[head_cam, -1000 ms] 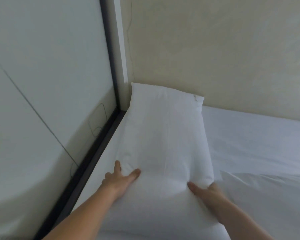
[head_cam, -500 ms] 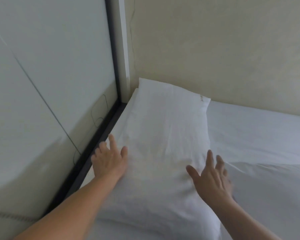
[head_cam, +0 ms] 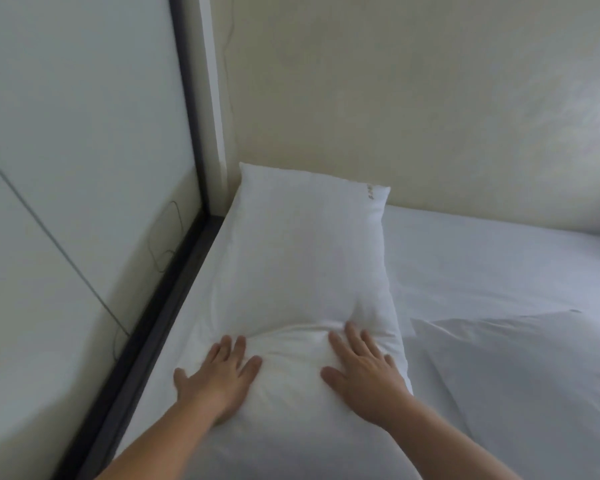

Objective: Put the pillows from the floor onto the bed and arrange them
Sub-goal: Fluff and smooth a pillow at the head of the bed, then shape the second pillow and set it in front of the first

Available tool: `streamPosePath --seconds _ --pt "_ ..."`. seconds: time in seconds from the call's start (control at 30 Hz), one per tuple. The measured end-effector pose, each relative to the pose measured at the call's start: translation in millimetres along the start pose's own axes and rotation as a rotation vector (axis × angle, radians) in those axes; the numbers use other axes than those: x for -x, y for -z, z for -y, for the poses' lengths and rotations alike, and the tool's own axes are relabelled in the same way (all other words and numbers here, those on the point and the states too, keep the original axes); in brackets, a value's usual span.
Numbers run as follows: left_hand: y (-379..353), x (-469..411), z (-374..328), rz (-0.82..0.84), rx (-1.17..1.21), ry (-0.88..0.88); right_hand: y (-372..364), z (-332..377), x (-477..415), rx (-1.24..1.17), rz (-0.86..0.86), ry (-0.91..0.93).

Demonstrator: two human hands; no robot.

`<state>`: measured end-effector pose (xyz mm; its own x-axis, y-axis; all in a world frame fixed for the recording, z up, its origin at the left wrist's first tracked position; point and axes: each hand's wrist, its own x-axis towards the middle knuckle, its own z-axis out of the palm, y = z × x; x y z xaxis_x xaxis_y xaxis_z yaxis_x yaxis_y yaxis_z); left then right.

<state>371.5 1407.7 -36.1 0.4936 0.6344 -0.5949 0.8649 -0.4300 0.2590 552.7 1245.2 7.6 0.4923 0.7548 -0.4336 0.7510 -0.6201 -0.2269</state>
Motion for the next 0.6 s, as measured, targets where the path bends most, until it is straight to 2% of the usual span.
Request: streamPosePath --seconds 0.13,0.27,0.33,0.43,0.5,0.6 --pt "13.7 17.6 -4.1 -0.004 -0.033 0.025 21.4 1.8 19.3 -0.132 -0.105 -0.115" --pt "35.4 47.6 -35.3 -0.239 -0.189 -0.002 51.8 -26.2 69.6 -0.093 -0.080 -0.166" --pt "41.2 64.5 -82.8 -0.312 -0.197 -0.084 67.1 -53.6 103.8 -0.057 -0.080 -0.174" --pt "28.6 106.7 -180.5 -0.393 -0.116 -0.330 82.5 -109.4 159.6 -0.063 -0.133 -0.173" --pt "-3.1 147.6 -247.2 -0.350 -0.015 -0.449 87.2 -163.5 200.0 -0.060 -0.174 -0.193" --pt "-85.2 203.1 -328.4 -0.245 0.071 -0.511 87.1 -265.2 255.5 -0.072 -0.234 -0.305"
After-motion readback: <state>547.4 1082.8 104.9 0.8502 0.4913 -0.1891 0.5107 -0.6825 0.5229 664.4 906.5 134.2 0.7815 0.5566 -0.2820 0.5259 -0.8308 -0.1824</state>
